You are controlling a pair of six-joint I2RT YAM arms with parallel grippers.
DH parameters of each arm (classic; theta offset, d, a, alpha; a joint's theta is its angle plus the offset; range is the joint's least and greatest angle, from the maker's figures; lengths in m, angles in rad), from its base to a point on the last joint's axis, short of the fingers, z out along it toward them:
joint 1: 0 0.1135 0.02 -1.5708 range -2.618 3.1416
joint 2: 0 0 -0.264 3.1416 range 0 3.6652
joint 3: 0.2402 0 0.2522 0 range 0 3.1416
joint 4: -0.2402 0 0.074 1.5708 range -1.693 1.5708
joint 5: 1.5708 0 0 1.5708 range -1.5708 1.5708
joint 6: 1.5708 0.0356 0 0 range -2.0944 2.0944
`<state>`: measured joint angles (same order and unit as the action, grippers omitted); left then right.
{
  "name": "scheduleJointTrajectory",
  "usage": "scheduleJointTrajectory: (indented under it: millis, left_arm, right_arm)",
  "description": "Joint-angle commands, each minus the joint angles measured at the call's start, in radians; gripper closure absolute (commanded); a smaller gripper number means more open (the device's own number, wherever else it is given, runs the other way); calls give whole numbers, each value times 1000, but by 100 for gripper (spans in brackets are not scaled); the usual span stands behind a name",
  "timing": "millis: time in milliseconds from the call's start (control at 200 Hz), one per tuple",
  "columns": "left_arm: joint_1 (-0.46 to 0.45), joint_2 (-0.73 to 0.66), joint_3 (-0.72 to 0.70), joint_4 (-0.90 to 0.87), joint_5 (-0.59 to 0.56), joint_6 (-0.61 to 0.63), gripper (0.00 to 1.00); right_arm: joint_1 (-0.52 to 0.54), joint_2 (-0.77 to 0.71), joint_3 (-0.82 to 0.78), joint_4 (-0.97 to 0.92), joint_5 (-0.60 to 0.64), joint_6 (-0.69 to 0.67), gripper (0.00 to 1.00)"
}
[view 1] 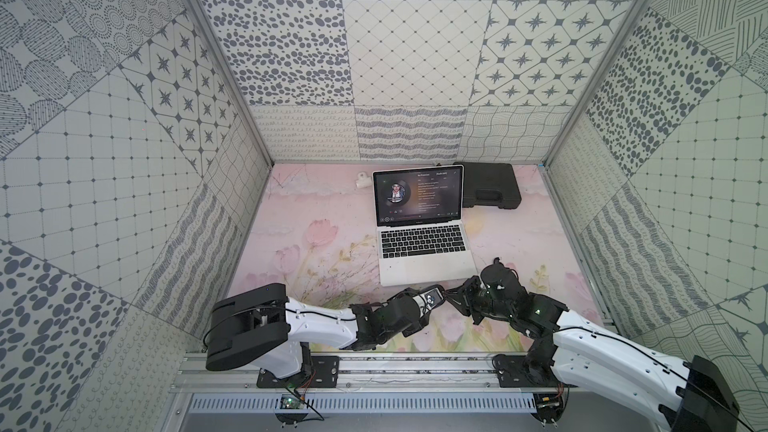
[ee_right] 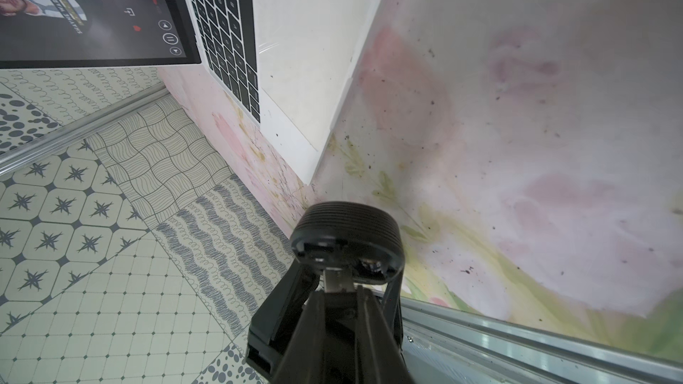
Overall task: Remove the wireless mouse receiver from the laptop
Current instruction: Insert the USB plug into the mouse.
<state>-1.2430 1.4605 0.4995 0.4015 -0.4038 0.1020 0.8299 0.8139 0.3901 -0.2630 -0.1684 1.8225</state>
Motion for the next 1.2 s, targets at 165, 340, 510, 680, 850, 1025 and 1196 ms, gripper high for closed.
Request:
scheduleJointTrajectory:
  millis: [165,340,510,680,850,1025,1196]
  left_arm:
    - [-12,16,15,92,11,11,100]
    - [-13,18,16,89,7,11,100]
    - [-18,25,20,84,3,16,100]
    - [-28,38,30,76,2,28,100]
    - [-38,44,37,67,-6,41,100]
    - [-48,46,39,59,-22,48,100]
    - [-66,68,57,52,-32,66,100]
  right_arm:
    - [5,33,11,69,1,18,100]
    - [6,52,13,75,2,15,100]
    - [6,44,10,61,21,20,100]
    - [7,55,21,41,22,5,100]
    - [6,91,36,13,-2,-24,100]
    - [6,86,47,-28,-1,-40,100]
    - [5,104,45,-24,-11,-41,100]
